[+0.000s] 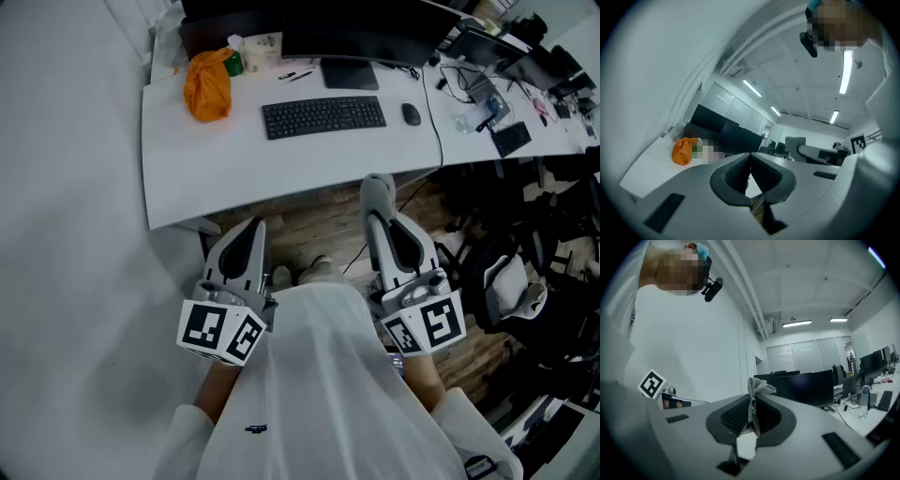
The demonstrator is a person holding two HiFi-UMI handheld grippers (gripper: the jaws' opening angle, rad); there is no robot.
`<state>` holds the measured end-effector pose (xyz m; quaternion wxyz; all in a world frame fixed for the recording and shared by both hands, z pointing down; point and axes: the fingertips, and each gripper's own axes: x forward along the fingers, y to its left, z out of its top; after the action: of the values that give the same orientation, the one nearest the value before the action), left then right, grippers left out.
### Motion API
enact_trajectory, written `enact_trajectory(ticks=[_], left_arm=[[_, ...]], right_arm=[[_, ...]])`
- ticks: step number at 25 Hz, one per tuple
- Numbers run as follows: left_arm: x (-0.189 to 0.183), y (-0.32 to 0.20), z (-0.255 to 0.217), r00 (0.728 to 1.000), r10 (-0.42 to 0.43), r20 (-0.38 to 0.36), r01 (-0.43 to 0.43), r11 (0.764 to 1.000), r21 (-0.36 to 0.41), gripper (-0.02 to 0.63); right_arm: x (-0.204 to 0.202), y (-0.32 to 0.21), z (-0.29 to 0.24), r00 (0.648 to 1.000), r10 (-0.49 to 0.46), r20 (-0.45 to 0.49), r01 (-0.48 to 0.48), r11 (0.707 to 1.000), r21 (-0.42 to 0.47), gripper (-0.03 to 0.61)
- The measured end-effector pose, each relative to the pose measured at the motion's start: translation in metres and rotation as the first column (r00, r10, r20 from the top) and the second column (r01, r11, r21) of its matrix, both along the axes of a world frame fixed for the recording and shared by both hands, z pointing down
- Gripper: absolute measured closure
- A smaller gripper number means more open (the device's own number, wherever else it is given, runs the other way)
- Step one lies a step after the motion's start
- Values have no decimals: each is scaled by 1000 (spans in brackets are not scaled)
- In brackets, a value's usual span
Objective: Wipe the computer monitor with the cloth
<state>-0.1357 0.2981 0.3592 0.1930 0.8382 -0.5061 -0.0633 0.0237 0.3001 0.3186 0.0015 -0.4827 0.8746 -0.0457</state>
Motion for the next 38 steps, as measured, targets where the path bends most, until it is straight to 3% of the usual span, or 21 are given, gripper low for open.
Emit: enact_trajectory(ticks=[6, 17, 20, 22, 24, 26, 29, 35, 38], left_arm=[[16, -10, 7, 1000, 2, 13, -2, 1000, -15, 595], [82, -43, 11, 997, 52, 51, -49, 997, -54, 595], [103, -58, 4, 995, 62, 73, -58, 997, -56, 595], [117, -66, 2, 993, 66, 97, -61, 996, -58, 595], [130, -73, 3, 989, 74, 127, -66, 996, -60, 595], [142, -78, 6, 984, 83, 156, -72, 995, -73, 595], [160, -85, 15, 979, 97, 177, -79, 991, -104, 595], [192, -94, 21, 961, 168, 220, -135, 978, -158, 595], [200, -109, 19, 955, 197, 224, -165, 974, -154, 595]], right_arm=[[16, -12, 5, 1000, 9, 9, -8, 1000, -9, 555], [85, -41, 7, 988, 44, 146, -42, 999, -13, 554], [105, -50, -1, 982, 4, 191, -6, 1000, 13, 555], [112, -53, 0, 989, -39, 145, 32, 998, 46, 546], [117, -59, 10, 999, -38, 25, 36, 997, 65, 548], [126, -63, 26, 999, -31, -26, 32, 998, 52, 548], [145, -62, 38, 996, -48, 73, 46, 998, 30, 548], [171, -71, 48, 990, -7, 143, 7, 1000, -1, 557], [175, -84, 56, 991, -2, 134, 3, 1000, -10, 556]])
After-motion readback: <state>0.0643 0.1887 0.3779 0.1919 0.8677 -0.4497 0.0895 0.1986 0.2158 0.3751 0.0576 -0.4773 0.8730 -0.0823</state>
